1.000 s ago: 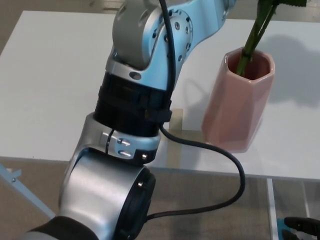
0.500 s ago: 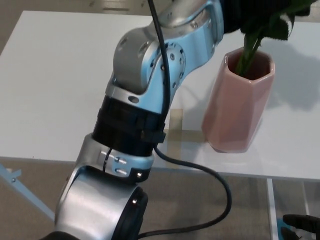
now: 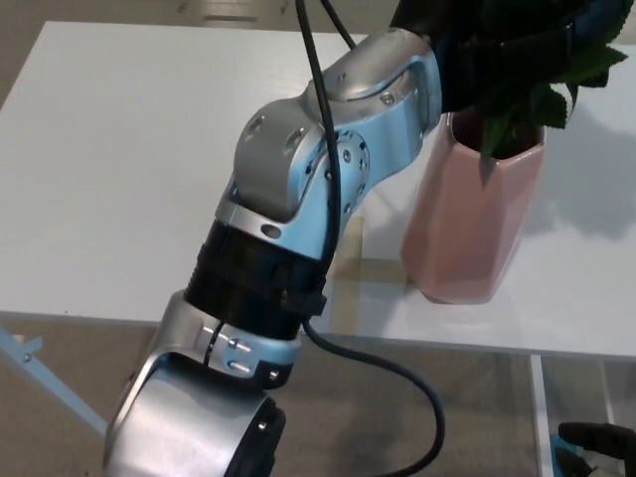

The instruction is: Use the left hand to pick up the rose and then lift and insert it into the pink vase.

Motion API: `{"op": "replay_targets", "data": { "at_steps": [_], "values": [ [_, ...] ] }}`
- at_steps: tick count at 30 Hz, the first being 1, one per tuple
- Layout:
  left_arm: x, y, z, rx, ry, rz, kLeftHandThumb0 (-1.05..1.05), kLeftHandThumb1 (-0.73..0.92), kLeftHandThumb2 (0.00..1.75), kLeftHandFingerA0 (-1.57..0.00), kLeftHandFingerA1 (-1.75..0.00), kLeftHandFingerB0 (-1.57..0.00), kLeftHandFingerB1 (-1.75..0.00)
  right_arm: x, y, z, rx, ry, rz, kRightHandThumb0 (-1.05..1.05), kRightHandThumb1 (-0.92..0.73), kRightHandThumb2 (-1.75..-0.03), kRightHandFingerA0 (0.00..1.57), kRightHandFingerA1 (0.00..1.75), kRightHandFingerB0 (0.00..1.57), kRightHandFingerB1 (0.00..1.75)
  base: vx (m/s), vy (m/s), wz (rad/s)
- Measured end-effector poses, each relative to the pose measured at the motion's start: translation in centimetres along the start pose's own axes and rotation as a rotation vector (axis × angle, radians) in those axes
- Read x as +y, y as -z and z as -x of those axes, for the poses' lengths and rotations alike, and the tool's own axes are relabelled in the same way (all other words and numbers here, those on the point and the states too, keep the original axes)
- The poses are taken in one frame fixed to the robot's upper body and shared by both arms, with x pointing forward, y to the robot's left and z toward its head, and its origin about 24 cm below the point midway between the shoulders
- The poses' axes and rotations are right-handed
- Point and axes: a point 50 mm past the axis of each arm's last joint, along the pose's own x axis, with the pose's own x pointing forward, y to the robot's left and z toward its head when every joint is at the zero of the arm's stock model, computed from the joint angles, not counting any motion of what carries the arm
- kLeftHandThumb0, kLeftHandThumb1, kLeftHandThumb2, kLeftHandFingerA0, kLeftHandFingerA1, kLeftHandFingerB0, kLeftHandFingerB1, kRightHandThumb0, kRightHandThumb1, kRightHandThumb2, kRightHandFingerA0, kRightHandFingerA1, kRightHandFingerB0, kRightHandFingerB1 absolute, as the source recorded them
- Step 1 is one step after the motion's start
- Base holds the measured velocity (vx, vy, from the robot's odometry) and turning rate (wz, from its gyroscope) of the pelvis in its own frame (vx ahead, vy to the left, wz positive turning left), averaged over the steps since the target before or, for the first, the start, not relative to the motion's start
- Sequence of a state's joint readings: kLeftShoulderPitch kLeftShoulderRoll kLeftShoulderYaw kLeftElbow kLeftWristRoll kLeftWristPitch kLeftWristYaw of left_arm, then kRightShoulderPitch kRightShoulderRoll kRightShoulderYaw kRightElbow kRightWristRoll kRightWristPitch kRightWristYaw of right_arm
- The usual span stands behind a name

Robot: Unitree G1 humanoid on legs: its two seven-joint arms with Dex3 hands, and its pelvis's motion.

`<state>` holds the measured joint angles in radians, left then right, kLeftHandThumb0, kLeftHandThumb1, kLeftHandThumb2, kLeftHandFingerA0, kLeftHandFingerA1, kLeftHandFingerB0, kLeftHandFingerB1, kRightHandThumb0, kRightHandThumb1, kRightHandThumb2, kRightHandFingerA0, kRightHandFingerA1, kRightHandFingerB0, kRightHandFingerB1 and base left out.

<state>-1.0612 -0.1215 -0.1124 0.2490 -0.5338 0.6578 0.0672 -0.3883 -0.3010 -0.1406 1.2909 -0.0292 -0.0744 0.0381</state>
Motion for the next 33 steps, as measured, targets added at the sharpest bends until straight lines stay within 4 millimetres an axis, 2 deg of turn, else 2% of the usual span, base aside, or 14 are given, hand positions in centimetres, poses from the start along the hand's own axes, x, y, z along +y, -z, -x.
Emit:
{"op": "replay_targets", "data": {
  "at_steps": [1, 2, 4, 5, 9, 10, 13, 14, 15, 21, 33],
  "values": [
    [0.0, 0.1, 0.0, 0.002, 0.002, -0.001, -0.18, 0.86, 0.67, -0.93, -1.31, -0.9, -0.63, 0.0, 0.0, 0.0, 0.0, -0.001, 0.0, -0.31, -0.66, -0.59, 0.63, 0.48, 0.55, 0.44, 0.0, 0.0, 0.0],
    [0.0, 0.2, 0.0, 0.006, 0.005, -0.002, -0.26, 0.78, 0.64, -1.03, -0.67, -0.7, -0.44, 0.0, 0.0, 0.0, 0.0, -0.001, 0.0, -0.32, -0.66, -0.59, 0.63, 0.48, 0.55, 0.44, 0.0, 0.0, 0.0],
    [-0.2, 0.4, 0.1, 0.011, 0.016, -0.008, -0.26, 0.78, 0.64, -1.03, -0.67, -0.7, -0.44, 0.0, 0.0, 0.0, 0.0, -0.003, 0.0, -0.32, -0.66, -0.59, 0.63, 0.48, 0.55, 0.44, 0.0, 0.0, 0.0],
    [-0.4, 0.6, 0.1, 0.016, 0.033, -0.017, -0.41, 0.63, 0.59, -0.55, -0.41, -0.41, -0.34, 0.0, -0.1, 0.0, 0.0, -0.003, 0.001, -0.32, -0.66, -0.59, 0.62, 0.48, 0.55, 0.44, 0.0, 0.0, 0.0],
    [-0.8, 0.9, 0.4, 0.039, 0.08, -0.028, -0.41, 0.63, 0.59, -0.55, -0.41, -0.41, -0.34, 0.1, -0.3, -0.1, -0.003, -0.006, 0.006, -0.32, -0.66, -0.59, 0.62, 0.48, 0.55, 0.44, 0.0, 0.0, 0.0],
    [-0.8, 1.0, 0.5, 0.046, 0.088, -0.028, -0.68, 0.44, 0.79, -0.04, -0.25, -0.13, -0.36, 0.1, -0.3, -0.1, -0.003, -0.006, 0.006, -0.32, -0.66, -0.59, 0.63, 0.48, 0.56, 0.44, 0.0, 0.0, 0.0],
    [-0.7, 1.1, 0.8, 0.068, 0.122, -0.052, -0.68, 0.44, 0.79, -0.04, -0.25, -0.13, -0.36, 0.1, -0.4, -0.1, -0.004, -0.007, 0.01, -0.32, -0.66, -0.59, 0.63, 0.48, 0.56, 0.44, 0.0, 0.0, 0.0],
    [-0.6, 1.2, 0.9, 0.077, 0.136, -0.06, -0.7, 0.4, 0.82, -0.01, -0.16, -0.06, -0.25, 0.2, -0.4, -0.1, -0.004, -0.008, 0.011, -0.33, -0.66, -0.58, 0.65, 0.49, 0.58, 0.44, 0.0, 0.0, 0.0],
    [-0.2, 1.0, 1.2, 0.083, 0.141, -0.076, -0.78, 0.46, 0.84, 0.0, 0.0, -0.04, -0.12, 0.2, -0.4, -0.1, -0.004, -0.008, 0.012, -0.32, -0.66, -0.58, 0.64, 0.49, 0.57, 0.44, 0.0, 0.0, 0.0],
    [2.3, 0.0, 2.6, 0.096, 0.15, -0.164, -0.79, 0.45, 0.84, 0.0, 0.0, 0.0, -0.06, 0.2, -0.4, -0.1, -0.004, -0.009, 0.011, -0.33, -0.66, -0.58, 0.64, 0.48, 0.56, 0.44, 0.0, 0.0, 0.0],
    [7.4, -1.9, 5.6, 0.137, 0.141, -0.273, -0.79, 0.45, 0.84, 0.0, 0.0, 0.0, -0.06, 0.3, -0.1, 0.0, 0.006, -0.026, 0.018, -0.35, -0.67, -0.58, 0.64, 0.48, 0.56, 0.44, 0.0, 0.0, 0.0]
  ]
}}
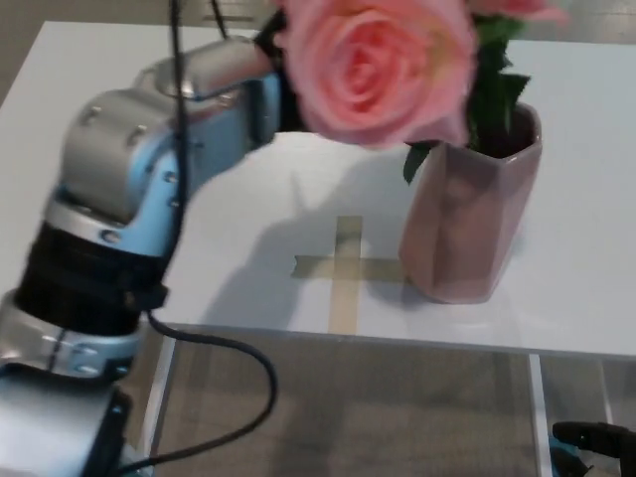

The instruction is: Use the left hand to pick up the rose and then lift and insert it into the pink vase.

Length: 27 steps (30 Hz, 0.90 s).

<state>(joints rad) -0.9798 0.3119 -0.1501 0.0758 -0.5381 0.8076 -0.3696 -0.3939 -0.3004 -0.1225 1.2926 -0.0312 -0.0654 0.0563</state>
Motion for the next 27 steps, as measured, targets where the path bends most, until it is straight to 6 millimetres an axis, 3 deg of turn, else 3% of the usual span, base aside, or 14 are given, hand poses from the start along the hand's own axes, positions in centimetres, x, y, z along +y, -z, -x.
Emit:
{"op": "replay_targets", "data": {
  "at_steps": [9, 19, 20, 23, 24, 27],
  "values": [
    [1.6, -0.4, 1.5, 0.021, 0.015, -0.024, -0.79, 0.45, 0.84, 0.0, 0.0, 0.0, -0.06, 0.1, 0.1, 0.0, 0.009, -0.015, 0.02, -0.36, -0.67, -0.59, 0.63, 0.48, 0.56, 0.44, 0.0, 0.0, 0.0],
    [0.3, -2.2, 0.6, 0.026, 0.086, -0.103, -0.79, 0.46, 0.84, 0.0, 0.0, 0.0, -0.05, 0.1, -0.3, -0.1, 0.006, -0.019, 0.037, -0.37, -0.67, -0.59, 0.63, 0.48, 0.56, 0.44, 0.0, 0.0, 0.0],
    [0.2, -2.3, 0.3, 0.026, 0.093, -0.105, -0.79, 0.46, 0.84, 0.0, 0.0, 0.0, -0.05, 0.1, -0.4, -0.1, 0.004, -0.019, 0.037, -0.35, -0.51, -0.91, 0.58, 0.65, 0.46, 0.58, 0.0, 0.0, 0.0],
    [-0.3, -2.6, -0.2, 0.028, 0.112, -0.109, -0.8, 0.46, 0.84, 0.0, 0.0, 0.0, -0.04, 0.1, -0.7, -0.1, -0.001, -0.019, 0.038, -0.35, -0.51, -0.91, 0.58, 0.65, 0.46, 0.58, 0.0, 0.0, 0.0],
    [-0.4, -2.7, -0.4, 0.028, 0.118, -0.11, -0.8, 0.46, 0.84, 0.0, 0.0, 0.0, -0.04, 0.1, -0.7, -0.1, -0.003, -0.018, 0.04, -0.37, -0.67, -0.59, 0.63, 0.48, 0.56, 0.44, 0.0, 0.0, 0.0],
    [-0.8, -3.1, -0.7, 0.033, 0.13, -0.122, -0.8, 0.46, 0.84, 0.0, 0.0, 0.0, -0.04, 0.0, -1.0, -0.2, -0.008, -0.019, 0.048, -0.36, -0.67, -0.59, 0.63, 0.48, 0.56, 0.44, 0.0, 0.0, 0.0]
  ]
}}
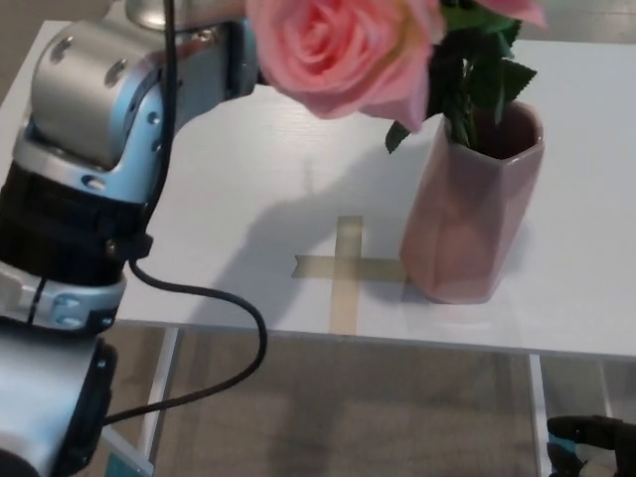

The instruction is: Use the left hand to pick up the rose and then lift and insert it into the pink vase.

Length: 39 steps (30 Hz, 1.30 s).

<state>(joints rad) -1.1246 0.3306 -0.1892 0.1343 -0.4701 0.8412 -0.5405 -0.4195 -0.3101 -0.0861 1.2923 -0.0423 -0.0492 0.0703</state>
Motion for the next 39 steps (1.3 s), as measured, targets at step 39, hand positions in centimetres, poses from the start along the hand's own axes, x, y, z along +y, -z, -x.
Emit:
{"op": "replay_targets", "data": {
  "at_steps": [39],
  "values": [
    [-0.4, 1.8, -5.8, 0.301, 0.062, -0.093, -0.94, 0.53, 0.6, 0.0, 0.0, 0.0, -0.01, 0.0, -1.1, -0.2, -0.019, -0.015, 0.007, -0.35, -0.67, -0.59, 0.63, 0.48, 0.56, 0.44, 0.0, 0.0, 0.0]
  ]
}}
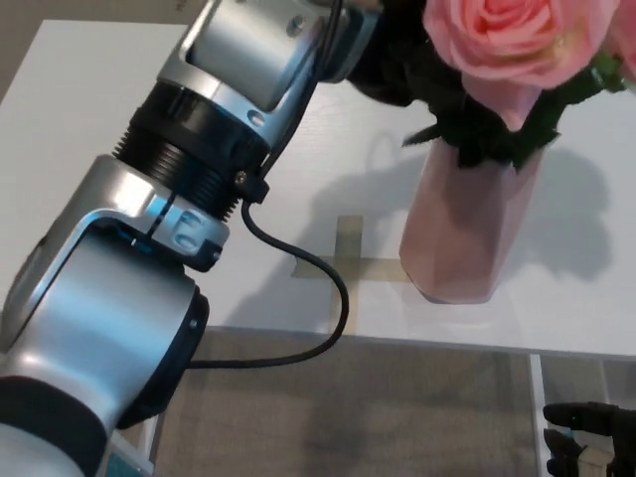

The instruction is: Use the left hand to pick up the rose and then lift and insert it into the pink vase.

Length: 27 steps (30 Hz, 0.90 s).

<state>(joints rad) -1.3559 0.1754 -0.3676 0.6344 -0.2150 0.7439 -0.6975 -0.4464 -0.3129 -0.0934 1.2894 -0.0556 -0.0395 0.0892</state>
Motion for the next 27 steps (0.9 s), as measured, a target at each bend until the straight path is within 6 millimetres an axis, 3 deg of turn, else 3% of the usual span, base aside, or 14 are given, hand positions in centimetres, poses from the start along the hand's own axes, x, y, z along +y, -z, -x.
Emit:
{"op": "replay_targets", "data": {
  "at_steps": [8, 18, 19, 20, 27],
  "values": [
    [0.9, 1.6, -0.3, 0.119, -0.03, -0.054, -0.91, 0.49, 0.6, 0.0, 0.0, 0.0, -0.02, 0.0, 0.0, 0.0, -0.001, -0.002, 0.005, -0.35, -0.67, -0.59, 0.62, 0.48, 0.55, 0.44, 0.0, 0.0, 0.0],
    [1.8, 1.6, 0.4, 0.192, -0.066, -0.184, -0.91, 0.48, 0.61, 0.0, 0.0, 0.0, -0.01, 0.0, -0.4, -0.1, -0.008, -0.005, 0.001, -0.36, -0.66, -0.59, 0.62, 0.48, 0.55, 0.44, 0.0, 0.0, 0.0],
    [1.9, 1.4, 0.5, 0.194, -0.069, -0.199, -0.94, 0.44, 0.66, 0.0, 0.0, 0.0, -0.02, 0.0, -0.4, -0.1, -0.008, -0.005, 0.001, -0.36, -0.66, -0.59, 0.62, 0.48, 0.55, 0.43, 0.0, 0.0, 0.0],
    [2.0, 1.3, 0.6, 0.206, -0.072, -0.225, -0.76, 0.4, 0.84, 0.0, 0.0, 0.0, 0.0, 0.1, -0.5, -0.1, -0.009, -0.006, 0.001, -0.36, -0.66, -0.59, 0.62, 0.48, 0.55, 0.43, 0.0, 0.0, 0.0],
    [2.7, 0.7, 1.5, 0.31, -0.096, -0.419, -0.7, 0.36, 0.83, 0.0, -0.07, 0.0, -0.04, 0.2, -0.8, -0.1, -0.012, -0.008, 0.003, -0.35, -0.66, -0.58, 0.62, 0.48, 0.55, 0.43, 0.0, 0.0, 0.0]
  ]
}}
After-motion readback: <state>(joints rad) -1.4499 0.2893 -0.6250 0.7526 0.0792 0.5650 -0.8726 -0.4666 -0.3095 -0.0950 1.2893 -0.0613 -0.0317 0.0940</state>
